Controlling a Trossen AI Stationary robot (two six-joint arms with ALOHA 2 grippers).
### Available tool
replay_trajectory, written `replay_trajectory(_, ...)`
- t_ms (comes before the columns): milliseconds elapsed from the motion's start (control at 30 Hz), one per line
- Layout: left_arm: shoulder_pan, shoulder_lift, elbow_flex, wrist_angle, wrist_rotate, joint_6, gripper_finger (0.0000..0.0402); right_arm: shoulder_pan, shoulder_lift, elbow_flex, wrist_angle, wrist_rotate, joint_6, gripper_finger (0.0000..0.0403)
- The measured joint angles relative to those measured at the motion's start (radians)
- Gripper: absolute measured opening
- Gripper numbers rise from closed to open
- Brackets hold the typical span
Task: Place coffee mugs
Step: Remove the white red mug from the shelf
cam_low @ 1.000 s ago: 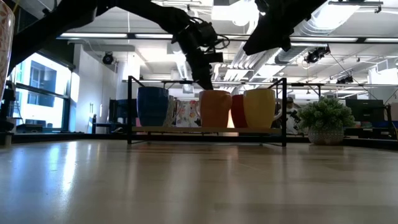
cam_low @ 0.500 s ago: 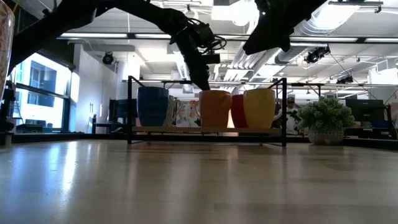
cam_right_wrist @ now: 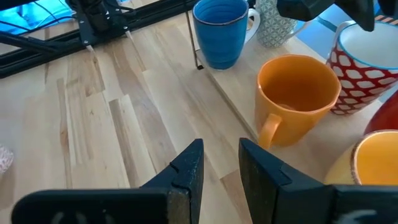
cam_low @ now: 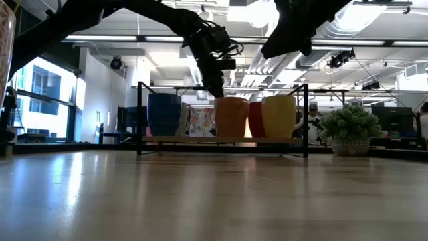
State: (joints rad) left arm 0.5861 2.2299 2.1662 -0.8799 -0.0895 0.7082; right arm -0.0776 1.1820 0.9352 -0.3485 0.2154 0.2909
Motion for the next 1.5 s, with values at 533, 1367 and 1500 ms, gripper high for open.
replay_trajectory(533,0.006,0.0,0.0,-0.025,-0.029,-0.008,0.0108,0.0,0.0,0.0,0.0,-0.027,-0.001,0.0081)
replay_trajectory(1367,-0.001,0.003,0.0,-0.063,-0.025,-0.026,0.0108,0.0,0.0,0.0,0.001,-0.044,-0.008,0.0081)
replay_trajectory(1500,-0.006,0.003,0.0,-0.047,-0.026,-0.025,0.0108,0.0,0.0,0.0,0.001,-0.045,-0.01,0.0081)
